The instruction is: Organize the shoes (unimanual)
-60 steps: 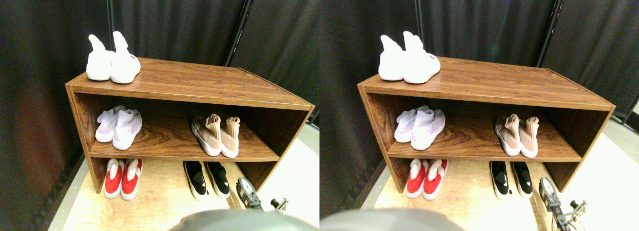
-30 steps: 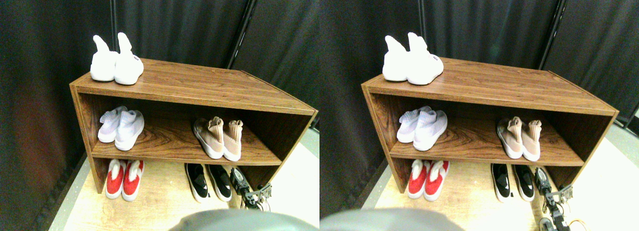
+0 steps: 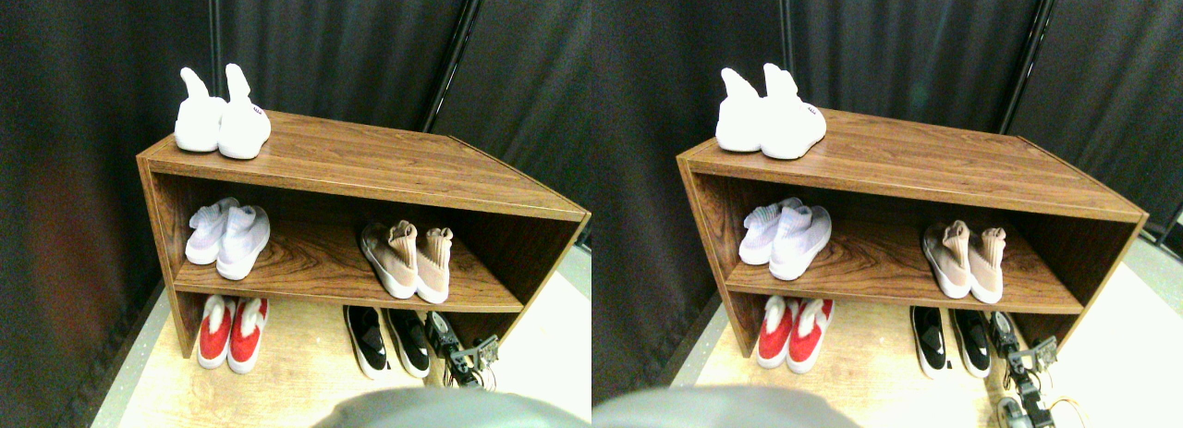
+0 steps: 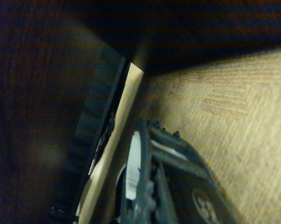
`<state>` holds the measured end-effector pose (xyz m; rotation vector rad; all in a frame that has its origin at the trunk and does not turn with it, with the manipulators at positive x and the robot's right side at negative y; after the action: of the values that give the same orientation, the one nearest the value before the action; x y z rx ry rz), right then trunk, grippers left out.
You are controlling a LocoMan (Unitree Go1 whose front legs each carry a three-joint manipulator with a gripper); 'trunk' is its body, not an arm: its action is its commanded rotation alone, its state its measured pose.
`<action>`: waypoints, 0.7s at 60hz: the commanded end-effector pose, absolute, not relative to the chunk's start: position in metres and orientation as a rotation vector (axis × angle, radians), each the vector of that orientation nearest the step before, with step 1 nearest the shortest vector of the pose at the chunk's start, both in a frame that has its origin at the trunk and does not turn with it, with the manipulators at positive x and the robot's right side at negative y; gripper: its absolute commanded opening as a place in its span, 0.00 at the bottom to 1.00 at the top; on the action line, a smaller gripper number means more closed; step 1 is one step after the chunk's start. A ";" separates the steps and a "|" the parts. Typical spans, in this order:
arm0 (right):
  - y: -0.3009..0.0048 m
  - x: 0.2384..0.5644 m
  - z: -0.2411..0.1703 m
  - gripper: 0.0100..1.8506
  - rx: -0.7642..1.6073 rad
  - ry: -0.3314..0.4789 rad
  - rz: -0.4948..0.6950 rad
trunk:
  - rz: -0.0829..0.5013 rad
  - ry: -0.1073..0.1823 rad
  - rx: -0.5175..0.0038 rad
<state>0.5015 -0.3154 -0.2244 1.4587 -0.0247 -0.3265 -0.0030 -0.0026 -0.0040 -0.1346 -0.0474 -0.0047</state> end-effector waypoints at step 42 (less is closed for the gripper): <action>-0.281 0.501 -0.240 0.03 1.475 0.062 -0.255 | 0.009 -0.024 -0.158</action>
<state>0.5017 -0.2875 -0.2412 1.4625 0.0554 -0.2892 -0.0042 -0.0034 -0.0042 -0.1421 -0.0459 -0.0034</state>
